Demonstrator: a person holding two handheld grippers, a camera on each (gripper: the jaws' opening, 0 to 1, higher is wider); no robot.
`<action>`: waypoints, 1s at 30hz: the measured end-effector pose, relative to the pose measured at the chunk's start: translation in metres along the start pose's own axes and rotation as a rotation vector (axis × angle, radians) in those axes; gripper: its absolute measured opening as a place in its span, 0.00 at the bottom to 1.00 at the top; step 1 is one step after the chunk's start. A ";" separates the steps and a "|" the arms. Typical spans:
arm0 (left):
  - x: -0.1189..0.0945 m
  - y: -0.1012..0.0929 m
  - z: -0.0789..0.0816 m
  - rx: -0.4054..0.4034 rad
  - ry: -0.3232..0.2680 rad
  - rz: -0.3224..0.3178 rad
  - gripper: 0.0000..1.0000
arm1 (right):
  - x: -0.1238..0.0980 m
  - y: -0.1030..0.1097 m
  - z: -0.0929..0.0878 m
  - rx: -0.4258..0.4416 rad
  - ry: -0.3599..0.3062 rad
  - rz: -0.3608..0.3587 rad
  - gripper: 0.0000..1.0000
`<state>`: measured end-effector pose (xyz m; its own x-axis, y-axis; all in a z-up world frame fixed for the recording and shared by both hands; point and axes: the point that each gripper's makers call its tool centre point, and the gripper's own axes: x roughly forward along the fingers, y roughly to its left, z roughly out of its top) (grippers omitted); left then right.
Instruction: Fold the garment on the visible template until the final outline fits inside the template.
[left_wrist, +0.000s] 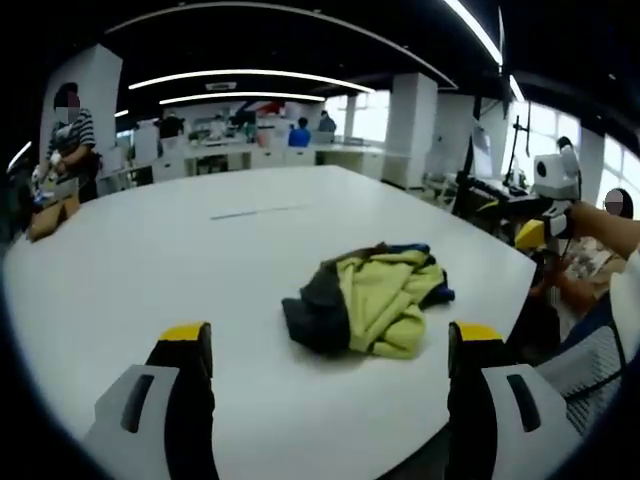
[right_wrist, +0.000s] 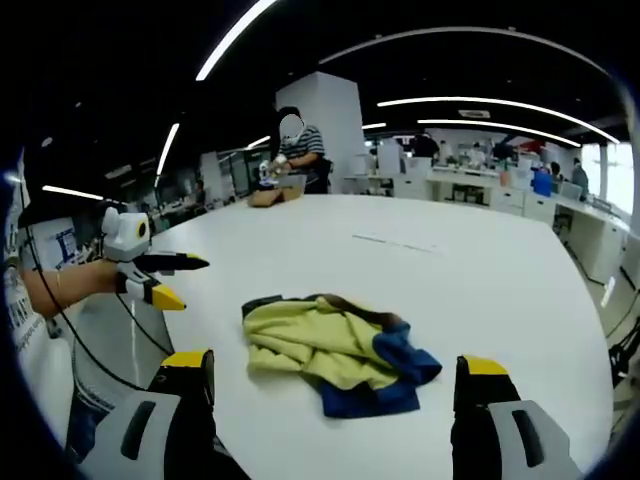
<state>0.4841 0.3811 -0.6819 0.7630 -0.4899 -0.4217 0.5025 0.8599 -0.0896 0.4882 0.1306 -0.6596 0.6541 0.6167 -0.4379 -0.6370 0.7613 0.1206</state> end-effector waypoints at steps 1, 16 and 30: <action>0.000 0.000 0.000 0.000 -0.002 -0.001 0.95 | 0.000 0.000 0.000 0.000 0.000 0.000 0.99; -0.002 0.005 0.000 -0.001 0.004 0.008 0.93 | 0.000 -0.001 0.001 -0.007 0.002 0.004 0.99; 0.001 0.004 0.002 -0.003 0.000 -0.012 0.89 | 0.000 0.000 0.000 0.006 -0.006 0.008 0.99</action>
<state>0.4873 0.3836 -0.6810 0.7569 -0.5003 -0.4204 0.5105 0.8543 -0.0976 0.4882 0.1299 -0.6596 0.6513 0.6239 -0.4319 -0.6399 0.7575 0.1293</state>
